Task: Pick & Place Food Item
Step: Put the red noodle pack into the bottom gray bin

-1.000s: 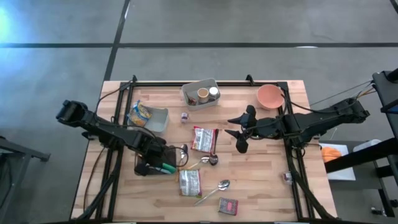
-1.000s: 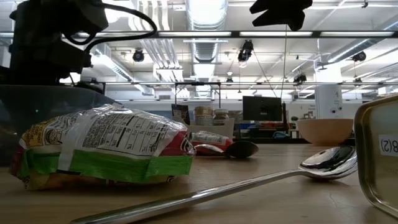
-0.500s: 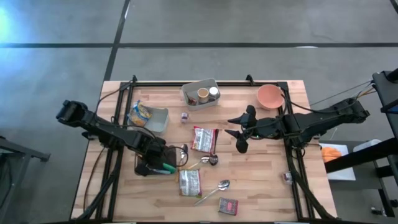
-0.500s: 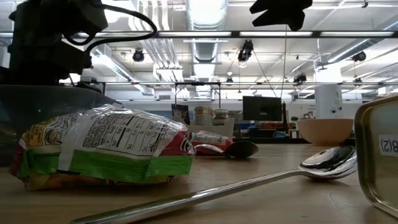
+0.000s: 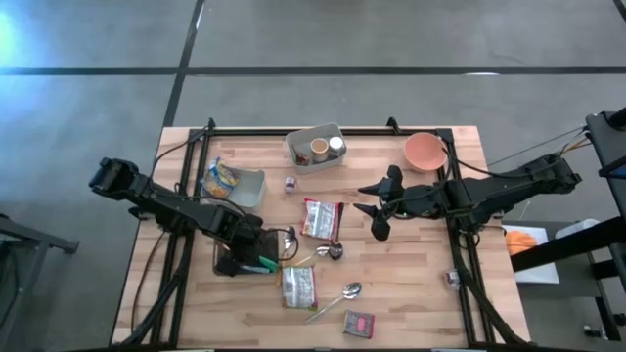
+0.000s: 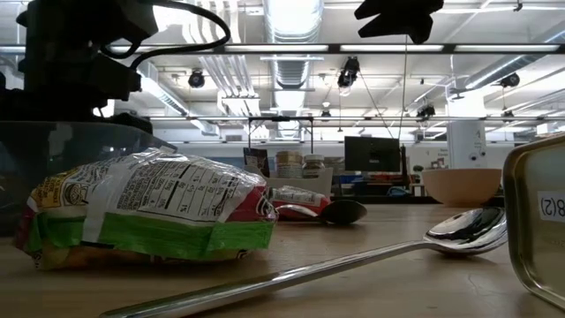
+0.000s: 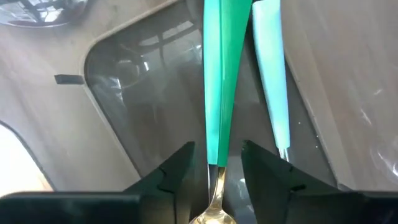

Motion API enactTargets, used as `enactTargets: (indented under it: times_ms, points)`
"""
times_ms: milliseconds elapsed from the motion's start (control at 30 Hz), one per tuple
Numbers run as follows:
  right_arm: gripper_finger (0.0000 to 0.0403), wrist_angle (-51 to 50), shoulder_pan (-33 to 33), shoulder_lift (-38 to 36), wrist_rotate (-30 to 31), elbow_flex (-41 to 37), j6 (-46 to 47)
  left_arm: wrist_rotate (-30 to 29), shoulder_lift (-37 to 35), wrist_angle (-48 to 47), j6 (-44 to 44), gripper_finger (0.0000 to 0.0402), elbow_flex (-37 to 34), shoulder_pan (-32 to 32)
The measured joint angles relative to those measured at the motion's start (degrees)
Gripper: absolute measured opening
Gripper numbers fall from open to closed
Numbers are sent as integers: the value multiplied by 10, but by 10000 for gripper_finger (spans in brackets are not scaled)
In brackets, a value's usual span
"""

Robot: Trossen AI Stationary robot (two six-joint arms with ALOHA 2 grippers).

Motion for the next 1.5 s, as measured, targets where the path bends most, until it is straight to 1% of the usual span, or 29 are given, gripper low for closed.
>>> enactTargets:
  times_ms: [267,567,733,933,1033,1167,1233,1300,1367,1433,1500]
  points:
    - [208,0,0,0,0,-2,-11,-18,-1,-31,0,168,1,0]
    - [208,1,0,0,0,-2,-18,-19,-4,-48,-28,170,3,0]
    - [208,3,-3,0,5,-2,-1,-27,-22,-70,-59,170,39,0]
    - [208,3,-5,0,6,-2,0,-29,-69,-83,-108,170,99,0]
    - [208,2,-5,0,6,-2,1,-50,-89,-79,-145,170,129,0]
    - [208,3,-8,2,7,-2,2,-128,-96,-39,-208,170,165,1]
    - [208,3,-9,7,22,-2,2,-138,-88,2,-233,170,177,4]
    - [208,1,-12,12,42,-2,2,-132,-75,55,-240,170,183,6]
    - [208,2,-17,15,50,-2,2,-129,-58,92,-226,170,186,6]
    - [208,1,-19,16,50,-2,0,-131,-37,112,-183,170,184,6]
    - [208,0,-19,15,50,-2,0,-161,-12,117,-133,170,183,6]
